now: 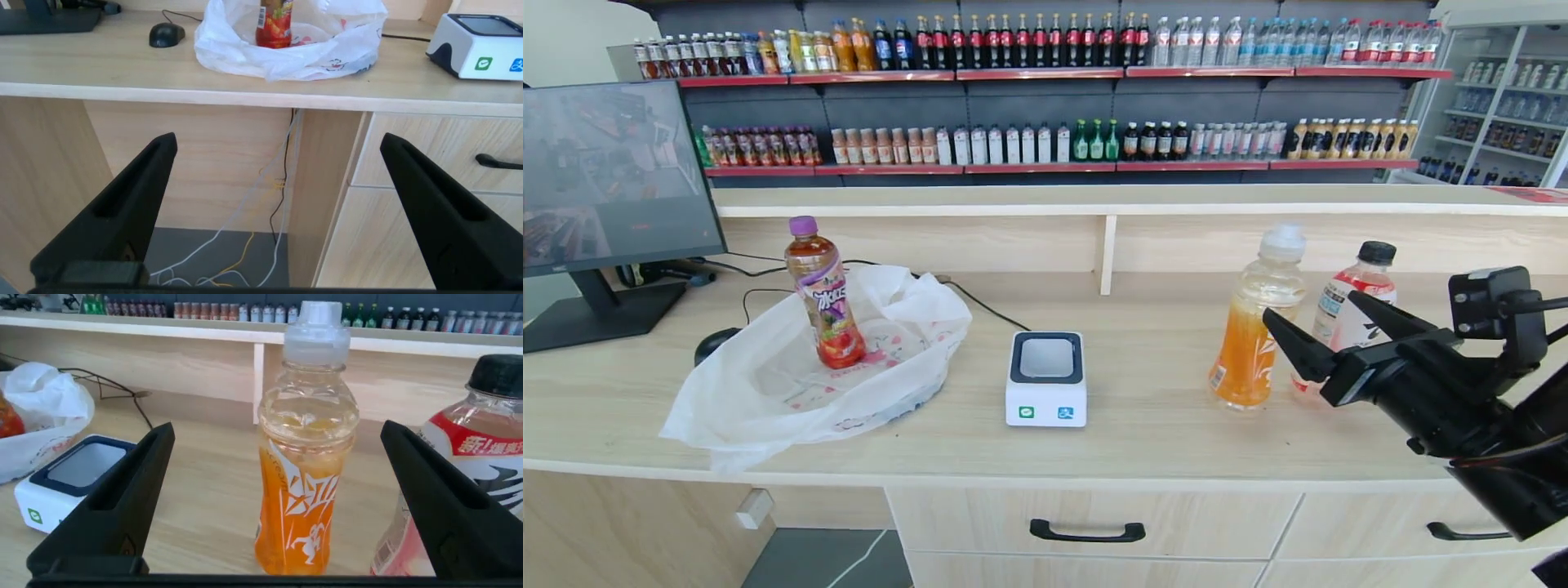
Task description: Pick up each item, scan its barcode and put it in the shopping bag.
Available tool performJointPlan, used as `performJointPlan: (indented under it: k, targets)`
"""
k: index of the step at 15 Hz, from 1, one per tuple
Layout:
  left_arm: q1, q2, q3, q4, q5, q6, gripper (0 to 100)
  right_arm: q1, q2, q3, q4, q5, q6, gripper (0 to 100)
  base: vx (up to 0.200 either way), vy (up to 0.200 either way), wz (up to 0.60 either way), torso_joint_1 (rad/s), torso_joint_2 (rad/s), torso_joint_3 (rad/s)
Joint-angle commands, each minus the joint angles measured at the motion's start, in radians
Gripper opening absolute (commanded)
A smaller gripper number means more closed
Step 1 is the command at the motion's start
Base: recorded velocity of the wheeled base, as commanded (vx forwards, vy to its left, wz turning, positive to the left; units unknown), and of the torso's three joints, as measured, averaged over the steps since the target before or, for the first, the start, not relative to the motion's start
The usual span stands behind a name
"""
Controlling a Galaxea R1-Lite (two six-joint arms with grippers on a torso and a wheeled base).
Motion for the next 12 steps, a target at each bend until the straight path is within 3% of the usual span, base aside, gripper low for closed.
performJointPlan:
  k: [1, 5, 12]
  targets:
    - [0.000, 0.000, 0.000, 0.000, 0.000, 0.000, 100, -0.010, 0.031, 0.012, -0.001, -0.004, 0.008, 100, 0.000, 0.000, 0.00, 0.000, 0.00, 0.000]
    - [0.000, 0.000, 0.000, 0.000, 0.000, 0.000, 100, 0.010, 0.049, 0.075, -0.001, -0.071, 0.091, 100, 0.000, 0.000, 0.00, 0.000, 0.00, 0.000]
    - [0.000, 0.000, 0.000, 0.000, 0.000, 0.000, 100, 0.031, 0.163, -0.008, -0.001, -0.070, 0.105, 100, 0.000, 0.000, 0.00, 0.000, 0.00, 0.000]
